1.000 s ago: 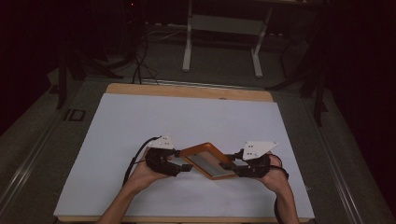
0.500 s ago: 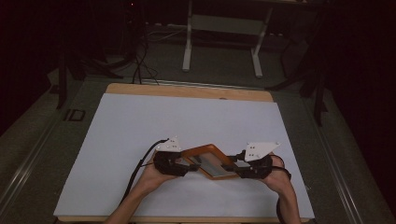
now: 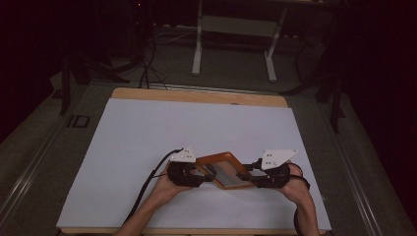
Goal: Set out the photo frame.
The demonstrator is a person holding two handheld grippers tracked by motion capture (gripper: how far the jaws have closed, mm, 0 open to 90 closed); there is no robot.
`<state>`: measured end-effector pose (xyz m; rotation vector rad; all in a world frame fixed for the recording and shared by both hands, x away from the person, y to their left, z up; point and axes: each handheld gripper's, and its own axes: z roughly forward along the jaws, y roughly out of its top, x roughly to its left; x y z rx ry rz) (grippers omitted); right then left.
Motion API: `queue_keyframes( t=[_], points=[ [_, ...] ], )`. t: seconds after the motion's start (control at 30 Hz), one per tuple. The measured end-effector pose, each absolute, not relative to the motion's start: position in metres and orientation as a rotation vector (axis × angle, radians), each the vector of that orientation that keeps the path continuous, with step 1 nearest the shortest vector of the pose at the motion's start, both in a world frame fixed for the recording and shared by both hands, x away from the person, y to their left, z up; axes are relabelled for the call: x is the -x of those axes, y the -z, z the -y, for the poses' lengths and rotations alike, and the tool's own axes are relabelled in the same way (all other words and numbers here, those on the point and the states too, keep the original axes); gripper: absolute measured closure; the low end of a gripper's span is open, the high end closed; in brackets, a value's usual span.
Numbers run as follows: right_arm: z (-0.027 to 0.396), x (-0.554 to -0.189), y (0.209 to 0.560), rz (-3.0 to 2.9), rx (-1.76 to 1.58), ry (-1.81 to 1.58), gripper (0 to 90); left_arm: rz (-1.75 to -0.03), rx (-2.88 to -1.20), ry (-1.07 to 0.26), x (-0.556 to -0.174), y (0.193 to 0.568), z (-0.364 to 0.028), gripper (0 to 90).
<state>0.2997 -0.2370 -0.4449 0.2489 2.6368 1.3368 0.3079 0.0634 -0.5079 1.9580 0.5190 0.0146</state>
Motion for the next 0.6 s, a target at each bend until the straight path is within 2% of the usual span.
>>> queue_keyframes(
  t=[0.3,0.6],
  points=[
    [0.244,-0.301,0.443,-2.653,-0.283,-1.283,66.8,-0.477,-1.952,-0.012,-0.303,0.504,-0.061,64.6],
    [0.251,-0.302,0.444,-2.655,-0.305,-1.269,66.4,-0.46,-1.969,-0.026,-0.299,0.5,-0.056,67.0]
  ],
)
